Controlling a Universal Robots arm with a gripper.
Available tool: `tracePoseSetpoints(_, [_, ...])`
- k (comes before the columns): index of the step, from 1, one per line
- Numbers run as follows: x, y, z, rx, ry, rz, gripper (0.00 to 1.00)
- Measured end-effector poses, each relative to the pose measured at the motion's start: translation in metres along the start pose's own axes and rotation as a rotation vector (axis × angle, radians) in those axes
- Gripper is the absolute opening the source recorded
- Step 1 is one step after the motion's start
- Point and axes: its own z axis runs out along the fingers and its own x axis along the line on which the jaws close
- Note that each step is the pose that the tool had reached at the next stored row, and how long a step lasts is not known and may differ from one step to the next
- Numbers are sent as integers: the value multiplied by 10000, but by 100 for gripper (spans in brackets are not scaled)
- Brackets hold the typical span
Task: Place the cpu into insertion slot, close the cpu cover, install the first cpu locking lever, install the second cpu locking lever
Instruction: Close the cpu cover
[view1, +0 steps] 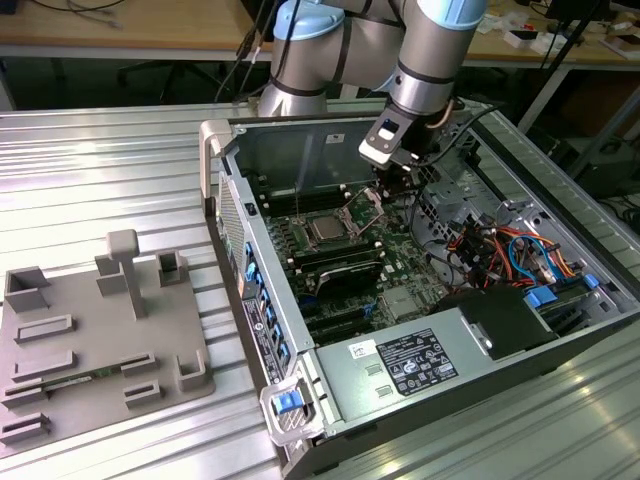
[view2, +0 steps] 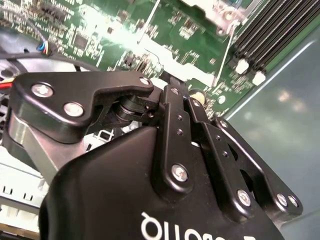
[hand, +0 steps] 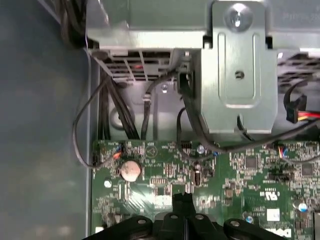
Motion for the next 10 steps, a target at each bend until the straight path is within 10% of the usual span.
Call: tracePoseSetpoints(10, [1, -103, -2, 0, 1, 0, 11])
